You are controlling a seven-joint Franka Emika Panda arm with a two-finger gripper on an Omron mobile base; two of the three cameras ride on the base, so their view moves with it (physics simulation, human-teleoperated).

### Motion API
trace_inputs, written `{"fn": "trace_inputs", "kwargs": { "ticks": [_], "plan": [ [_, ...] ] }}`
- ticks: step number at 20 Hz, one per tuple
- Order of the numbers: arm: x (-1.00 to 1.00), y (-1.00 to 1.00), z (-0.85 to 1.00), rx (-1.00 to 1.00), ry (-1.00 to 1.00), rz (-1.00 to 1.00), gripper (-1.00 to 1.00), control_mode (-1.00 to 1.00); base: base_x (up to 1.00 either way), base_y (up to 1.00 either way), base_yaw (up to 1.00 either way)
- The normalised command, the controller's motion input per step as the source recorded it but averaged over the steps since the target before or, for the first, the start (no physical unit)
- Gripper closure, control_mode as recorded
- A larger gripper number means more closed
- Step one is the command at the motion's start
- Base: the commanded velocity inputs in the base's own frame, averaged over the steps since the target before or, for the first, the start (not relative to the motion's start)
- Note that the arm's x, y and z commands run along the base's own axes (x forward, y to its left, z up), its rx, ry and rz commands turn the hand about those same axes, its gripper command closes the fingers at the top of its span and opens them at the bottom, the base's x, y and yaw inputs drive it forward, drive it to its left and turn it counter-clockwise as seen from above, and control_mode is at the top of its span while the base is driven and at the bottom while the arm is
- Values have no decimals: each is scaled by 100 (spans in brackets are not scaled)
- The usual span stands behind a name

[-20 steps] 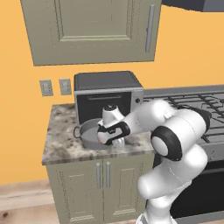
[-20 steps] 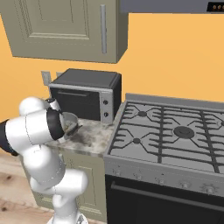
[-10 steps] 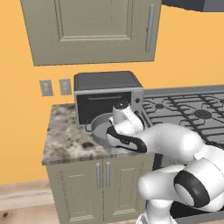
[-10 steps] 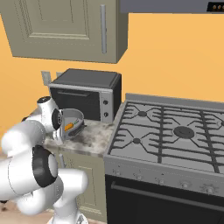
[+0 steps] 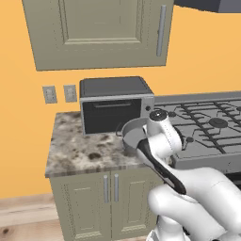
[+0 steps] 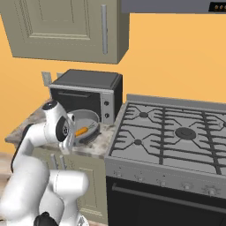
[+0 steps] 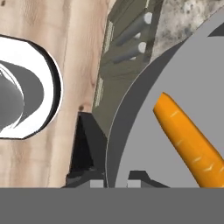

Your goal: Turn on the sink faucet. Then move the carrot from the counter to the sink. Turn off the sink. Move the vegetable from the sink to the pot next to the stove. Finally move the pot to the rear left burner.

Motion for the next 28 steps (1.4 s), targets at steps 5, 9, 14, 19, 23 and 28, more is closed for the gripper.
{"fn": "trace_inputs", "kwargs": {
  "ticks": [5, 9, 14, 19, 23, 28],
  "plan": [
    [0, -91, 61, 0, 6, -22, 100, -100, 0, 0, 0],
    [0, -91, 55, 0, 9, -22, 100, -100, 0, 0, 0],
    [14, -89, 50, 0, 13, -18, 100, -100, 0, 0, 0],
    [40, -80, 29, 0, 12, -7, 100, -100, 0, 0, 0],
    [53, -66, 3, 3, 8, 0, 100, -100, 0, 0, 0],
    [50, -39, -8, 6, 0, 0, 100, -100, 0, 0, 0]
  ]
}}
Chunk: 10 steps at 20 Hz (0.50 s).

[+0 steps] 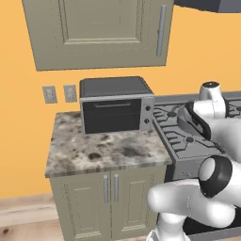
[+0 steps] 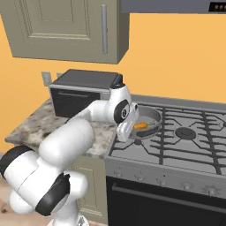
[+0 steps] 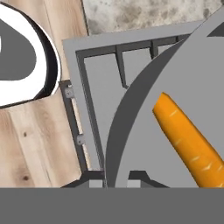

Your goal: Turn on the sink faucet. Then move the carrot from the counter to the sink. Turn off the sink. Move the vegetable from the sink to the pot next to the stove. Finally move the pot to the rear left burner.

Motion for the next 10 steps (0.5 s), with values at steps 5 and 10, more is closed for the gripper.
{"fn": "trace_inputs", "kwargs": {
  "ticks": [5, 10],
  "plan": [
    [65, -13, -12, 5, 0, 0, 100, -100, 0, 0, 0],
    [63, 0, -21, 1, 0, 0, 100, -100, 0, 0, 0]
  ]
}}
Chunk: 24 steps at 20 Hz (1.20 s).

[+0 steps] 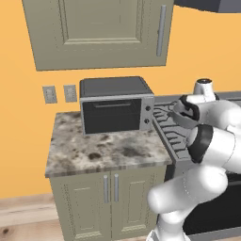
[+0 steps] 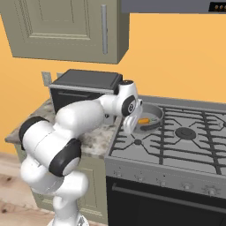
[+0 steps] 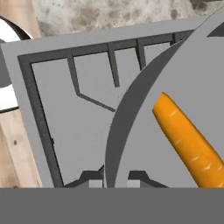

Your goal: Turn on the sink faucet. Then move the carrot from the counter to the sink. Turn off the sink. Move the vegetable from the sink to the pot next to the stove. Finally move the pot to the rear left burner.

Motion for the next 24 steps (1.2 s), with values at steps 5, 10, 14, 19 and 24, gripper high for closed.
{"fn": "trace_inputs", "kwargs": {
  "ticks": [5, 10, 14, 19, 24],
  "plan": [
    [62, -2, -21, 0, 0, 0, 100, -100, 0, 0, 0],
    [55, -7, -29, 0, -5, 0, 100, -100, 0, 0, 0],
    [49, -8, -17, 0, -8, 1, 100, -100, 0, 0, 0],
    [50, -7, -6, 1, -2, 2, 100, -100, 0, 0, 0],
    [48, -2, 0, 1, 0, 6, 100, -100, 0, 0, 0]
  ]
}}
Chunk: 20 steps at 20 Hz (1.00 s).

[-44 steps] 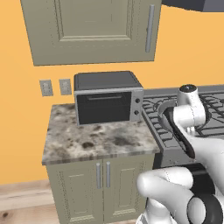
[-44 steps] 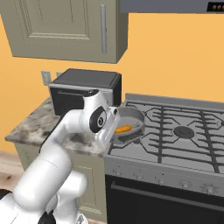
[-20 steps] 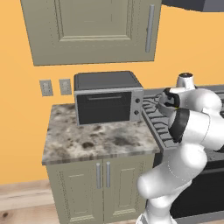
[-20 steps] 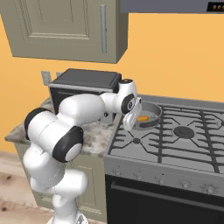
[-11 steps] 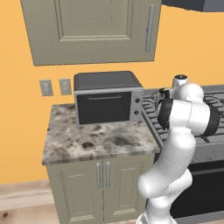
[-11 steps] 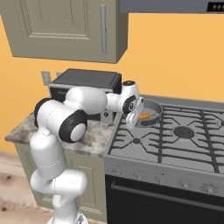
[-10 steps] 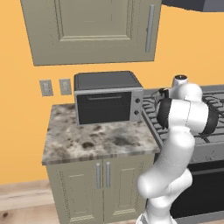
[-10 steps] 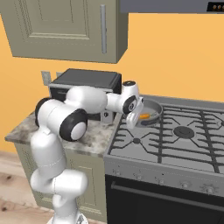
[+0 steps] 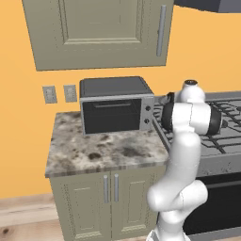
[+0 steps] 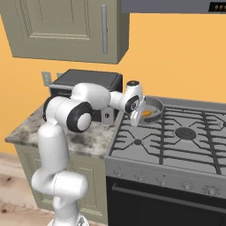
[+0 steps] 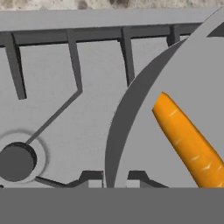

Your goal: Turn on the sink faucet. Then move the carrot from the counter to the sink. Turn off the sink. Move the vegetable from the sink to the pot next to the stove. Finally move the pot to the rear left burner.

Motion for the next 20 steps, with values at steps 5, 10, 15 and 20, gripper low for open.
{"fn": "trace_inputs", "kwargs": {
  "ticks": [5, 10, 15, 20],
  "plan": [
    [45, 0, -2, 0, 0, 7, 100, -100, 0, 0, 0],
    [27, 0, -9, 0, 0, 7, 100, -100, 0, 0, 0],
    [21, 0, -11, 0, 1, 5, 100, -100, 0, 0, 0],
    [21, 0, -14, 0, 2, 5, 100, -100, 0, 0, 0]
  ]
}}
